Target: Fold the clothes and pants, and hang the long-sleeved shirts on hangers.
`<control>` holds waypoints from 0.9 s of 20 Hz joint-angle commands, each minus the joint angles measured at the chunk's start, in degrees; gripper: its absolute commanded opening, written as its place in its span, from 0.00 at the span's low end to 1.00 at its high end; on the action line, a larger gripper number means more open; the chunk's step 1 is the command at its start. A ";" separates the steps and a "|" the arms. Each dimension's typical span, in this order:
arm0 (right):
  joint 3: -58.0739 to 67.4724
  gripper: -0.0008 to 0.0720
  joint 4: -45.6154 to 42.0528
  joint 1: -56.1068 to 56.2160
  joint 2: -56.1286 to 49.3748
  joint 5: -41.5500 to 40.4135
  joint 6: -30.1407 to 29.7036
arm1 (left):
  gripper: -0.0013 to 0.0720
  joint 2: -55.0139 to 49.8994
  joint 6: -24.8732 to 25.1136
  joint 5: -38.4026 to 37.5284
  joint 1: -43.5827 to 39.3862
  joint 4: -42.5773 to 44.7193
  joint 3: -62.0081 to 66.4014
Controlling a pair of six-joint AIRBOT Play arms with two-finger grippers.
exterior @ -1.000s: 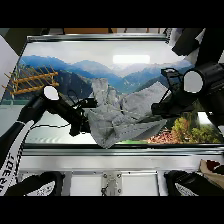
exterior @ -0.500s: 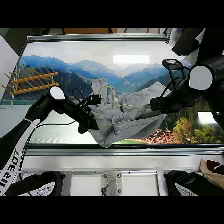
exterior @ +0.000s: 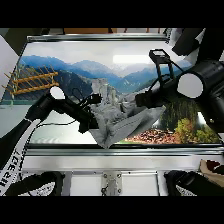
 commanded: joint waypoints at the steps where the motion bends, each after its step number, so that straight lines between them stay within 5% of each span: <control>1: 0.07 0.03 0.31 4.39 -0.04 -4.28 2.43 | 0.03 -0.04 0.04 -0.02 0.00 0.04 0.00; 18: 0.07 0.04 8.48 9.68 -3.91 -16.02 3.93 | 0.03 -0.04 0.02 -0.02 0.00 0.02 0.00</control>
